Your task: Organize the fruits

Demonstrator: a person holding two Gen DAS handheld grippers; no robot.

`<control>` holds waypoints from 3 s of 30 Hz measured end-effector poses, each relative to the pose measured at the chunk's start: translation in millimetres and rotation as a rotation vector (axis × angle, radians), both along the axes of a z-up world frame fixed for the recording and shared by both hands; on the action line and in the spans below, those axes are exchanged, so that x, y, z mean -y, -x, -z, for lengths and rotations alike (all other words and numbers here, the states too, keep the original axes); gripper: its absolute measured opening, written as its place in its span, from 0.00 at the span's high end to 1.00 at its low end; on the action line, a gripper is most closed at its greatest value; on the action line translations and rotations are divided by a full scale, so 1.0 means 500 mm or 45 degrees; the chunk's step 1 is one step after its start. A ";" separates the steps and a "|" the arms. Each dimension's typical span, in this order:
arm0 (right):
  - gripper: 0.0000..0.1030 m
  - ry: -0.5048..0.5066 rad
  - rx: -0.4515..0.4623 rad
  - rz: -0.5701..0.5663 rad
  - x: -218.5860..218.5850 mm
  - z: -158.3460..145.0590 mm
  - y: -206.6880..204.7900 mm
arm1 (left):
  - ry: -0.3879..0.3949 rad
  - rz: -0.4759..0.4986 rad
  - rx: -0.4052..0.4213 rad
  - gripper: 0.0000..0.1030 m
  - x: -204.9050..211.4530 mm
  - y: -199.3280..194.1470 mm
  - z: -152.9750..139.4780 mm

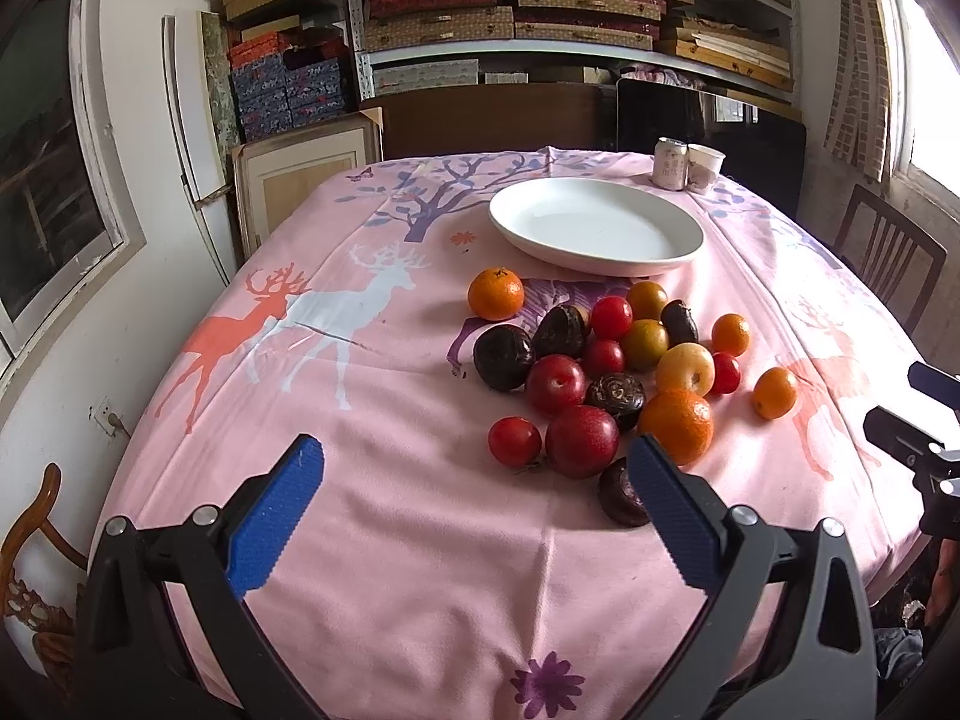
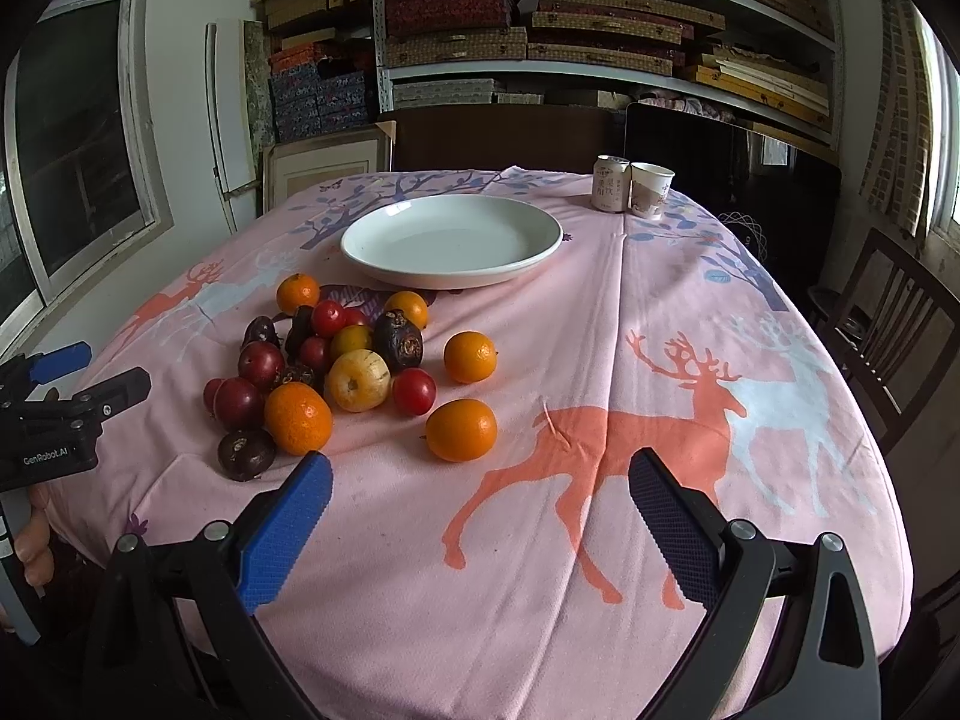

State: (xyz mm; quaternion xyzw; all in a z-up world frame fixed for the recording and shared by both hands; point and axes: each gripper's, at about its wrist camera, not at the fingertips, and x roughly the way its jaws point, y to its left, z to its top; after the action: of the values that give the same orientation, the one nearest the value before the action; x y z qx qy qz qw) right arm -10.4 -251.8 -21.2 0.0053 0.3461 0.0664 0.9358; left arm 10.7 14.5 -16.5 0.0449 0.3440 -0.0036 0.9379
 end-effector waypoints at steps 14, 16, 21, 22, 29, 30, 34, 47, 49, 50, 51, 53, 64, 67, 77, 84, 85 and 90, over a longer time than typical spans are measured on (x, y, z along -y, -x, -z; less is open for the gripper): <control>0.03 -0.024 -0.067 0.010 0.010 0.040 -0.023 | -0.029 0.015 -0.167 0.04 -0.052 -0.104 0.092; 0.03 -0.022 -0.075 0.005 0.009 0.045 -0.026 | -0.041 0.025 -0.187 0.04 -0.049 -0.112 0.103; 0.03 -0.038 -0.088 0.024 0.024 0.051 -0.035 | -0.061 0.078 -0.190 0.04 -0.037 -0.107 0.113; 0.03 -0.045 -0.091 0.029 0.026 0.052 -0.037 | -0.069 0.092 -0.191 0.05 -0.032 -0.107 0.116; 0.03 -0.035 -0.109 0.014 0.017 0.059 -0.043 | -0.096 0.280 -0.211 0.57 -0.002 -0.139 0.138; 0.03 -0.033 -0.107 0.015 0.017 0.059 -0.042 | -0.088 0.296 -0.212 0.59 -0.001 -0.144 0.138; 0.03 -0.037 -0.108 0.037 0.027 0.060 -0.040 | -0.057 0.380 -0.202 0.68 0.007 -0.150 0.137; 0.03 -0.058 -0.168 -0.003 0.021 0.079 -0.090 | -0.052 0.330 -0.080 0.71 0.007 -0.113 0.120; 0.03 -0.020 -0.170 -0.028 0.006 0.079 -0.114 | -0.042 0.315 -0.055 0.71 0.003 -0.103 0.116; 0.03 0.010 -0.173 -0.035 -0.001 0.083 -0.125 | -0.038 0.314 -0.048 0.71 0.002 -0.100 0.114; 0.04 0.037 -0.183 -0.034 -0.008 0.087 -0.138 | -0.030 0.311 -0.044 0.71 0.000 -0.098 0.112; 0.15 0.033 -0.224 -0.047 -0.016 0.099 -0.164 | -0.007 0.302 -0.055 0.71 -0.007 -0.100 0.111; 0.56 -0.131 -0.213 -0.179 -0.021 0.101 -0.152 | 0.047 0.297 -0.030 0.71 -0.024 -0.101 0.106; 0.56 -0.247 -0.202 -0.190 0.000 0.092 -0.144 | 0.071 0.303 -0.028 0.71 -0.027 -0.099 0.102; 0.56 -0.340 -0.134 -0.165 0.026 -0.001 -0.300 | 0.127 0.377 0.011 0.70 0.054 -0.242 -0.007; 0.56 -0.373 -0.184 -0.099 0.006 0.017 -0.470 | 0.132 0.363 -0.108 0.70 0.129 -0.463 0.013; 0.56 -0.377 -0.199 -0.092 0.005 0.023 -0.487 | 0.123 0.359 -0.128 0.70 0.137 -0.484 0.020; 0.25 -0.439 -0.225 -0.069 0.014 0.028 -0.517 | 0.099 0.351 -0.229 0.49 0.157 -0.542 0.053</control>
State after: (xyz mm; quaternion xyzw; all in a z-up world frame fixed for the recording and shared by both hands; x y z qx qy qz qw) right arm 248.3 -258.8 -35.2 0.1622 0.4104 0.1492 0.8849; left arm 281.4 -64.0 -42.9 0.0548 0.4166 -0.1495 0.8950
